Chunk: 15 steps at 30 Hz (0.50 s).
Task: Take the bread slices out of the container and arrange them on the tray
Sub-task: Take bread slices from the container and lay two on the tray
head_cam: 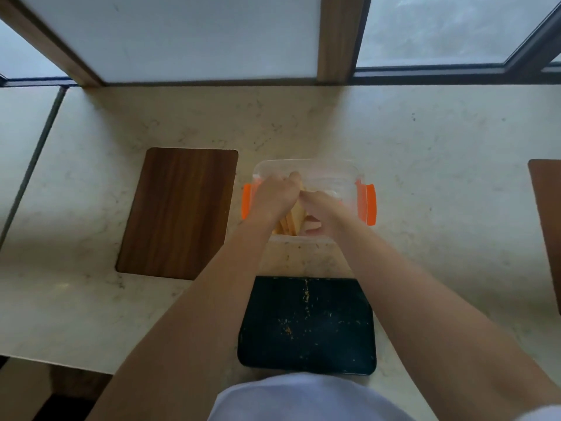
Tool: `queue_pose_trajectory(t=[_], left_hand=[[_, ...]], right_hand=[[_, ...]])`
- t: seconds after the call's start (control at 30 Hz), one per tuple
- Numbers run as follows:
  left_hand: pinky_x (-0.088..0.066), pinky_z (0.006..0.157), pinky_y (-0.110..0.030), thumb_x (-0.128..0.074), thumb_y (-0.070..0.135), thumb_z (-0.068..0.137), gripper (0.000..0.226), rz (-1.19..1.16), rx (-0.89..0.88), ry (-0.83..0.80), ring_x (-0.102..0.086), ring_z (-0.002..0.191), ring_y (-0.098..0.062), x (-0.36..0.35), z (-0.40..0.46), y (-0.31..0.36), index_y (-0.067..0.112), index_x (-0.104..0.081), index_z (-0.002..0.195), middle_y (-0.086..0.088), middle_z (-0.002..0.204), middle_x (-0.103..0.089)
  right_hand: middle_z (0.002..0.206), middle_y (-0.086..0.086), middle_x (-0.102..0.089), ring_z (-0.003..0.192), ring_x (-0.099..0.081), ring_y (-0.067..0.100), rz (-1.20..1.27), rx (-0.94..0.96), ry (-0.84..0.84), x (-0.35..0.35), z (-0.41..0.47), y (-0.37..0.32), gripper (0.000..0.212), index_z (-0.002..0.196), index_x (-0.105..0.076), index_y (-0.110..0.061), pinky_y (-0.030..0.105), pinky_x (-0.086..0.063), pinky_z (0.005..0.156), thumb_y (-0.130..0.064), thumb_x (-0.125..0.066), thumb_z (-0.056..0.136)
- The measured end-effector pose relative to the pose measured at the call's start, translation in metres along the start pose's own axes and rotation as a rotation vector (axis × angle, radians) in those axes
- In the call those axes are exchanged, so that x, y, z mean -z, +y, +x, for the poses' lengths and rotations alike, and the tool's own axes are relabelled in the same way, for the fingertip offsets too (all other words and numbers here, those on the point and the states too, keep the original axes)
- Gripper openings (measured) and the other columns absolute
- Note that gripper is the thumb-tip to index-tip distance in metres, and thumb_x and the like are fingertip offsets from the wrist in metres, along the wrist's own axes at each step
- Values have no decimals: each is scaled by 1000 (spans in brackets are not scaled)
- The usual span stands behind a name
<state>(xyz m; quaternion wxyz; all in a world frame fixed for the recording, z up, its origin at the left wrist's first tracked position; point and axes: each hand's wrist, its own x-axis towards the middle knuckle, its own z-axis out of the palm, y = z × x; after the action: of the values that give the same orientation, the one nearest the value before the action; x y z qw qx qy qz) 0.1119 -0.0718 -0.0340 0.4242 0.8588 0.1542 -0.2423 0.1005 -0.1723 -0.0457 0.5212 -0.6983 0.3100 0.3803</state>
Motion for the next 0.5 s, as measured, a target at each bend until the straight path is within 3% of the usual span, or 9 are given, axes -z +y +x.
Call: queue_pose_trajectory(t=[0.13, 0.2, 0.27, 0.3, 0.33, 0.37, 0.4, 0.43, 0.5], left_hand=[[-50, 92, -45, -38, 56, 85, 58, -131, 74, -84, -64, 101, -24, -9, 2, -1, 15, -65, 116, -6, 110, -68], [-42, 106, -56, -33, 52, 91, 55, -86, 145, -112, -59, 115, -34, -26, 4, 1, 15, -64, 118, -17, 119, -65], [-1, 118, -67, -12, 46, 100, 68, -68, 194, -219, -9, 148, -50, -53, 5, -10, 6, -32, 152, -34, 157, -23], [15, 115, -65, -4, 44, 101, 67, -54, 190, -253, 15, 148, -49, -64, 7, -17, 6, -9, 157, -31, 163, 2], [15, 116, -64, -3, 45, 101, 67, -53, 215, -215, 18, 148, -48, -67, 7, -12, 8, -3, 157, -29, 164, 6], [0, 119, -65, -10, 50, 99, 71, -47, 221, -132, 0, 149, -49, -63, 1, 4, 11, -12, 158, -28, 163, -10], [-21, 117, -62, -21, 55, 96, 73, -7, 161, -86, -24, 145, -47, -54, -7, 15, 14, -28, 156, -23, 157, -31], [-36, 111, -57, -29, 57, 93, 70, 10, 77, -58, -41, 136, -39, -40, -20, 21, 17, -41, 149, -16, 148, -46], [-47, 102, -48, -38, 54, 95, 60, -3, -78, -10, -50, 128, -29, -24, -45, 28, 19, -48, 143, -7, 139, -54]], right_hand=[[106, 18, -79, 95, -77, 32, 248, 1, -98, 15, -3, 12, 35, 106, -70, -7, 52, -62, 87, -41, -61, 99], [104, 38, -67, 81, -78, 28, 355, 46, -123, 15, -14, 11, 42, 114, -60, 8, 45, -65, 81, -33, -53, 104], [84, 43, -24, 56, -53, 17, 372, 117, -67, 5, -35, 3, 49, 103, -42, 17, 17, -58, 86, -26, -20, 113], [85, 34, -11, 57, -30, 23, 402, 131, -27, 4, -40, -1, 53, 104, -32, 23, 33, -31, 120, -22, -7, 112], [96, 34, -14, 60, -23, 26, 439, 144, -41, 7, -42, 2, 55, 125, -26, 28, 47, -17, 125, -22, -6, 112], [106, 39, -26, 66, -32, 36, 490, 140, -101, 14, -42, 8, 53, 138, -30, 21, 61, -7, 124, -23, -15, 112], [114, 39, -47, 80, -51, 42, 491, 137, -131, 22, -47, 9, 46, 138, -45, 10, 56, -37, 116, -23, -30, 110], [118, 31, -63, 96, -64, 39, 487, 160, -144, 33, -53, 10, 37, 132, -56, 2, 54, -51, 105, -22, -43, 107], [120, 18, -71, 109, -70, 31, 514, 230, -112, 46, -64, 17, 31, 129, -61, -4, 51, -58, 96, -18, -54, 102]])
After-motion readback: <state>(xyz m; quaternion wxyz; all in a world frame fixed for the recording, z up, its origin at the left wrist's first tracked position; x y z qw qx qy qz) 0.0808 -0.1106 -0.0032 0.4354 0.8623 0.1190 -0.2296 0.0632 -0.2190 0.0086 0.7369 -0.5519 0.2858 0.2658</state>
